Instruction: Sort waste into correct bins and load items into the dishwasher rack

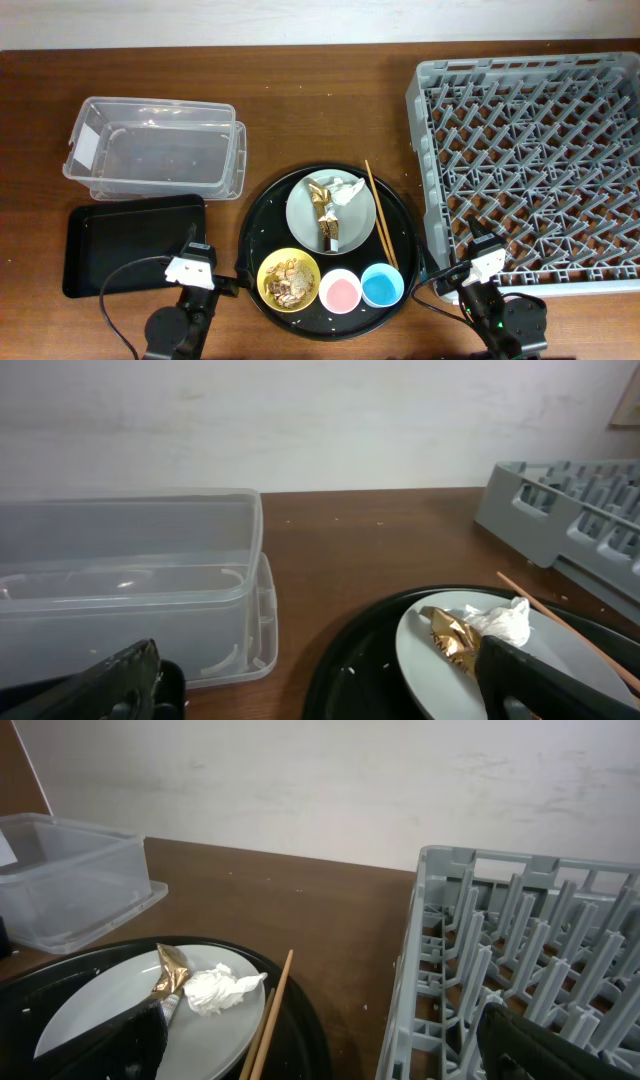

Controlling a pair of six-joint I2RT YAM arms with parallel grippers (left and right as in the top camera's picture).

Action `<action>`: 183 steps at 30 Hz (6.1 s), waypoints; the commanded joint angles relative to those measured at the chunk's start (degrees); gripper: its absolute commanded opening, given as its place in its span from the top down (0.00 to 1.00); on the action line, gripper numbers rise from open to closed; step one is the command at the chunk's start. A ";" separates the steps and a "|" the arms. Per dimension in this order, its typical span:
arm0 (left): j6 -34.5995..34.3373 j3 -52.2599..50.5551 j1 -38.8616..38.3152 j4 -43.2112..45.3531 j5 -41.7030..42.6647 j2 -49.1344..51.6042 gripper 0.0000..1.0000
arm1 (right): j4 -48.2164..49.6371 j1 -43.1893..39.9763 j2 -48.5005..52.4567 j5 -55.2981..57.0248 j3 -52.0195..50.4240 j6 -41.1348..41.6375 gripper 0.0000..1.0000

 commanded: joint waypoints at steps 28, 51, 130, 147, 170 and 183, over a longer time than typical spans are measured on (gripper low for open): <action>0.46 64.24 -4.13 -55.30 27.87 47.95 0.01 | -68.70 0.04 64.63 -9.27 76.76 8.66 0.02; -16.31 58.51 -41.18 -42.73 -2.73 87.17 0.99 | -70.99 -0.59 51.69 -2.60 76.63 17.59 0.02; -13.75 64.74 -45.92 -37.20 -3.87 98.25 0.99 | -72.87 -17.70 60.30 -4.37 72.08 11.26 0.09; -5.49 69.26 -13.40 -29.40 67.12 72.52 1.00 | -62.40 -4.13 60.30 -54.71 72.08 -12.07 0.09; -6.99 69.26 -11.69 -20.22 70.95 72.52 0.01 | -54.82 0.66 59.89 -53.40 72.15 -8.33 0.54; -2.69 69.26 -8.72 -46.01 49.40 72.46 0.01 | -75.73 -30.01 71.49 9.16 69.75 16.96 0.54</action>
